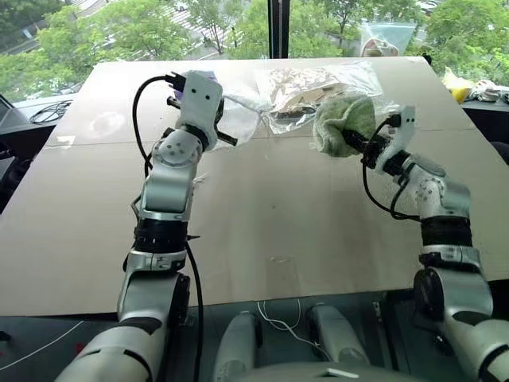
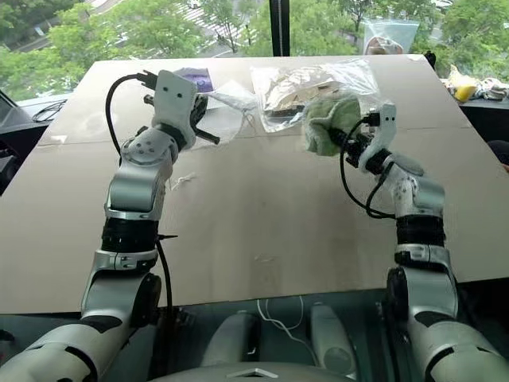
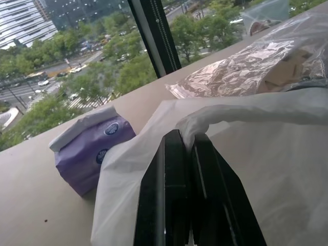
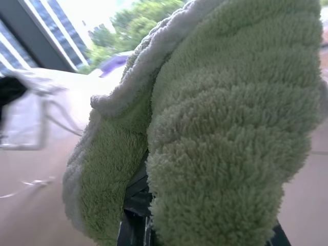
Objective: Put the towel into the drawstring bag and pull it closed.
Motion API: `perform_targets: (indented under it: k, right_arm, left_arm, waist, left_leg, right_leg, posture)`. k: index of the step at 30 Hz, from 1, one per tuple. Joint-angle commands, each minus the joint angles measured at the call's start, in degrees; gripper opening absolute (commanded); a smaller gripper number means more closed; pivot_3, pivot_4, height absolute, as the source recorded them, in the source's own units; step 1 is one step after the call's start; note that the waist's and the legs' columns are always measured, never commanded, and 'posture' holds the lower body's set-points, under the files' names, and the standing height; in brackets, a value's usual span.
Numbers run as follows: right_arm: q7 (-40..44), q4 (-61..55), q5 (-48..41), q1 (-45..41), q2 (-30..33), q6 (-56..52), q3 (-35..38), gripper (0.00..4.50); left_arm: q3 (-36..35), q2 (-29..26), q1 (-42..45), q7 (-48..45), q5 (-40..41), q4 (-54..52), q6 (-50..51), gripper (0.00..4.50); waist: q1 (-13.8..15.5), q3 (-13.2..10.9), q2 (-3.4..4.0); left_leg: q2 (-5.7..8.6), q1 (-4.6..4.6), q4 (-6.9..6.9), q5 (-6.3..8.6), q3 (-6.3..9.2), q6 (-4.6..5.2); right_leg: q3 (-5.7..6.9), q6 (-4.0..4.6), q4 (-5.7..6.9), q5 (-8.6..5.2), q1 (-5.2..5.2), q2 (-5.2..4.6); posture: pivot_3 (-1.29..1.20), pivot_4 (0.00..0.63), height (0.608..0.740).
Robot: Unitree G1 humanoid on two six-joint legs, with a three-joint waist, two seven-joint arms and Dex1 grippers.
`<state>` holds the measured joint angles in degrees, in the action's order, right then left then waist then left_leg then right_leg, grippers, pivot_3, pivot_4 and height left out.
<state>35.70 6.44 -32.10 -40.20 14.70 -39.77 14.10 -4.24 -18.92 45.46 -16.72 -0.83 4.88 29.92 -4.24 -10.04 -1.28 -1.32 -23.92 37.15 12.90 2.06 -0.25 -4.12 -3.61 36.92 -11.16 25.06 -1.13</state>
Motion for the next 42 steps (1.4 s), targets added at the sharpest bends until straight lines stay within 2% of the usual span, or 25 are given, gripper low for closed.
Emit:
perform_targets:
  k: [1,4,8,11,14,18,26,34,39,42]
  right_arm:
    - [-2.3,-16.45,-11.6,2.17,-2.66,-6.51,0.97,0.14]
    - [-3.17,-22.3,-13.19,5.76,-3.88,-8.22,-2.79,0.14]
    - [-3.65,-23.52,-5.2,10.1,-3.22,-4.83,-13.37,0.14]
    - [-5.58,-21.2,1.77,9.71,-1.64,-1.19,-17.66,0.14]
    - [-6.87,-19.74,3.54,9.11,-2.0,0.29,-17.83,0.14]
    - [-6.26,-19.83,5.44,8.35,-1.06,1.66,-18.58,0.14]
    - [2.54,-25.32,11.6,8.58,9.9,1.0,-29.87,0.14]
    - [6.4,-21.85,8.47,4.56,11.48,-2.12,-25.76,0.14]
    - [3.59,-18.6,3.59,3.77,8.68,-9.47,-20.36,0.14]
    - [-0.69,-17.11,-0.93,3.18,4.51,-17.72,-16.13,0.14]
  left_arm:
    - [-2.68,1.62,2.37,-1.08,5.28,-1.74,3.68,0.0]
    - [-3.67,2.11,3.67,-2.44,8.78,-1.67,6.46,0.0]
    - [-5.38,2.41,5.95,-4.01,13.77,-1.01,11.52,0.0]
    - [-5.54,2.4,6.15,-5.79,16.93,-2.14,15.15,0.0]
    - [-5.52,2.33,5.82,-7.44,20.27,-4.01,18.33,0.0]
    - [-2.36,0.53,4.56,-9.21,20.37,-5.97,19.44,0.0]
    - [0.07,-0.67,2.96,-11.95,22.06,-8.22,20.86,0.0]
    - [4.24,-5.61,-0.38,-20.13,23.47,-11.71,19.26,0.0]
    - [4.48,-5.84,-2.06,-20.74,24.65,-13.27,20.14,0.0]
    - [4.9,-5.6,-3.32,-21.1,25.58,-15.4,20.48,0.0]
  waist:
    - [0.52,0.0,0.0]
    - [0.95,0.0,0.0]
    - [1.04,0.0,-0.01]
    - [1.01,-0.01,-0.01]
    - [1.01,-0.01,-0.01]
    - [0.91,-0.01,-0.01]
    - [1.01,-0.01,-0.02]
    - [0.95,-0.01,-0.02]
    - [1.61,-0.01,-0.02]
    - [1.68,-0.01,-0.02]
  left_leg:
    - [0.01,-0.03,-0.01,0.0,0.01,0.0]
    - [0.04,-0.02,0.03,0.0,-0.01,0.0]
    - [0.04,0.04,0.1,0.0,-0.01,0.0]
    - [0.04,0.06,0.19,-0.01,-0.03,0.0]
    - [0.04,0.08,0.2,-0.01,-0.04,-0.01]
    - [0.03,0.08,0.09,-0.01,-0.02,-0.01]
    - [0.03,0.07,0.09,-0.01,-0.02,-0.01]
    - [0.01,0.11,0.12,-0.01,-0.02,-0.01]
    - [0.01,0.09,0.13,-0.01,-0.04,-0.01]
    - [0.01,0.09,0.12,-0.01,-0.03,0.0]
  right_leg:
    - [0.01,0.0,-0.04,0.0,0.01,-0.02]
    - [0.01,-0.02,-0.06,0.0,-0.03,-0.05]
    - [0.02,-0.21,-0.08,-0.12,-0.07,0.0]
    - [0.01,-0.22,-0.05,-0.12,-0.08,0.01]
    - [0.0,-0.22,-0.05,-0.13,-0.11,0.01]
    - [0.0,-0.02,-0.08,-0.02,-0.09,0.03]
    - [0.0,-0.1,-0.11,-0.07,-0.1,0.02]
    - [-0.01,-0.16,-0.1,-0.11,-0.11,0.04]
    - [-0.01,-0.01,-0.11,-0.03,-0.12,0.03]
    - [-0.01,0.0,-0.1,-0.02,-0.12,0.03]
  posture:
    - [0.0,0.15,0.74]
    - [0.0,0.15,0.74]
    - [0.0,0.15,0.74]
    - [0.0,0.15,0.74]
    - [0.0,0.15,0.74]
    - [0.0,0.15,0.74]
    - [0.0,0.15,0.74]
    - [0.0,0.15,0.74]
    - [0.0,0.15,0.74]
    - [0.0,0.15,0.74]
